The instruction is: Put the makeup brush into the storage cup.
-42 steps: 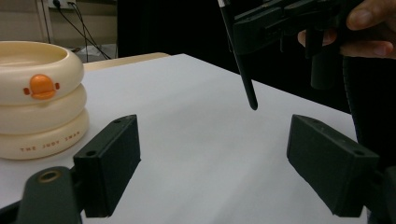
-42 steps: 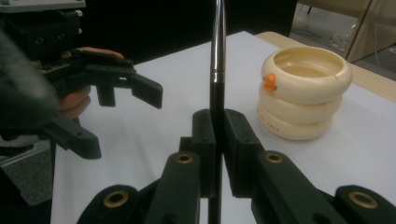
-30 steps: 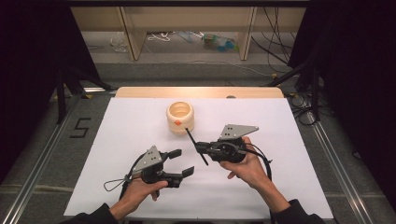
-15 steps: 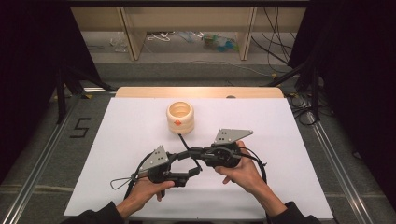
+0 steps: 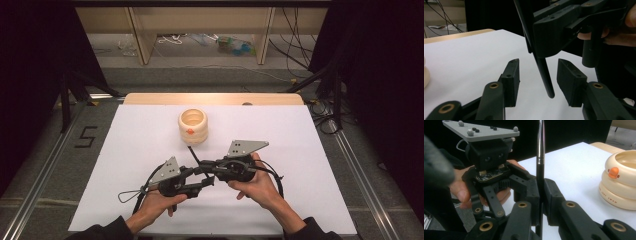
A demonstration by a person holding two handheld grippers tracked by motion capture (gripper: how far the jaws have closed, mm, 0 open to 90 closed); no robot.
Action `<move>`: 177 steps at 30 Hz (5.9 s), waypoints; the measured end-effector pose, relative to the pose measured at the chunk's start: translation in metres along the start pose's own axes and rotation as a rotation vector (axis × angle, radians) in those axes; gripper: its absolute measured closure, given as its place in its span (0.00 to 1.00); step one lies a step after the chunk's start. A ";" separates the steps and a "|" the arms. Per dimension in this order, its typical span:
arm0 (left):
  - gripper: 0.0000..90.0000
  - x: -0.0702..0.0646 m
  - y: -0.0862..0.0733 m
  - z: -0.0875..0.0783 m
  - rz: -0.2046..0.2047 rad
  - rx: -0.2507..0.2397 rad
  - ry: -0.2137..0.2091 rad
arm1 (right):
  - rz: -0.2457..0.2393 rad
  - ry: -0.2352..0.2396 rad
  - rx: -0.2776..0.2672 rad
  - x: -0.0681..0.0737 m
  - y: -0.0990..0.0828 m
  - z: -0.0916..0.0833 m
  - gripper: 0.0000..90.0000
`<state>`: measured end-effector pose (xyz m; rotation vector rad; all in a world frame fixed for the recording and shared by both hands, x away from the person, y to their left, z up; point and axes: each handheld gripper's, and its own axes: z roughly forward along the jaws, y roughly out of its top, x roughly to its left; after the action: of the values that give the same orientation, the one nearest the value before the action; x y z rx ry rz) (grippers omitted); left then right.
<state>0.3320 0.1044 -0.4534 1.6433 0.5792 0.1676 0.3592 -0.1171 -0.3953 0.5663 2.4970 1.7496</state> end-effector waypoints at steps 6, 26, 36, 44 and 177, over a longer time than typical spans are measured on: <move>0.69 0.000 0.000 0.000 0.001 0.000 -0.012 | -0.021 -0.001 -0.013 0.000 0.000 0.001 0.93; 0.88 0.001 0.000 -0.002 -0.018 -0.015 -0.020 | -0.018 -0.005 0.013 0.002 0.000 0.000 0.93; 0.93 0.006 -0.001 -0.004 -0.034 0.005 0.007 | -0.045 -0.026 0.009 0.002 0.000 0.001 0.90; 0.93 0.012 0.000 -0.007 -0.017 -0.008 0.022 | -0.014 -0.070 -0.028 0.003 0.009 -0.011 0.59; 0.92 0.168 0.072 0.043 -0.033 0.009 0.398 | 0.101 -0.491 0.095 -0.015 -0.093 -0.111 0.20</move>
<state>0.5149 0.1404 -0.4287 1.6168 0.9086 0.4750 0.3212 -0.2495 -0.4431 1.0041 2.2382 1.3145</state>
